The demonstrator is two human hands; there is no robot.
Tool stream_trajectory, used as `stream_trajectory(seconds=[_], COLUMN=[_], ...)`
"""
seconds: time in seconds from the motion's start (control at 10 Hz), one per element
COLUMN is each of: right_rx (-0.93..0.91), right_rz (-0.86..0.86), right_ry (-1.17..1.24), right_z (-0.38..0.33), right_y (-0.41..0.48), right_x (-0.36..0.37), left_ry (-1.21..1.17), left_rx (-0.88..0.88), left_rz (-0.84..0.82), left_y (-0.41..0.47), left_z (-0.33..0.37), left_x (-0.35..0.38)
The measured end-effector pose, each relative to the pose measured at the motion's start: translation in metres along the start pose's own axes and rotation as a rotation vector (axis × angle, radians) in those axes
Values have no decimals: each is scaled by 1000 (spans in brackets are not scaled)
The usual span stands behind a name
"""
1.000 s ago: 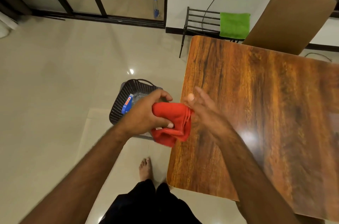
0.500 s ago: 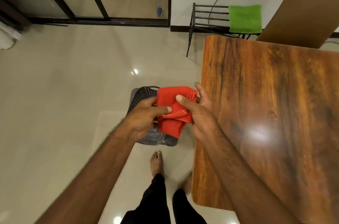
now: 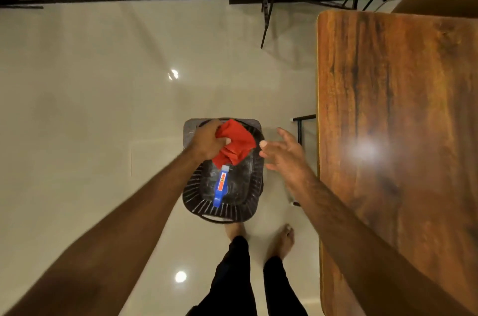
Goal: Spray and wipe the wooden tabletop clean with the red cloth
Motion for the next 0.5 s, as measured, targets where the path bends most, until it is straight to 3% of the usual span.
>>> stream_trajectory(seconds=[0.1,0.3,0.5], right_rx=[59,-24,-389], right_rz=[18,44,188], right_ry=[-48,-236,-645], right_z=[37,62,16], right_y=[2,4,-16], right_x=[7,21,22], left_ry=[-168,79,159], left_rx=[-165,-251,-127], left_rz=[-87,91,75], left_y=[3,4,6], left_z=[-48,-79,-52], left_x=[40,45,17])
Point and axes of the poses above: each hand's wrist, its own y-axis towards the middle knuckle, its own x-axis out of the palm, z = x × y, the point moved 10 cm from there along y, towards the middle knuckle, and after that the axes turned 14 degrees about -y, right-handed, at the moved point
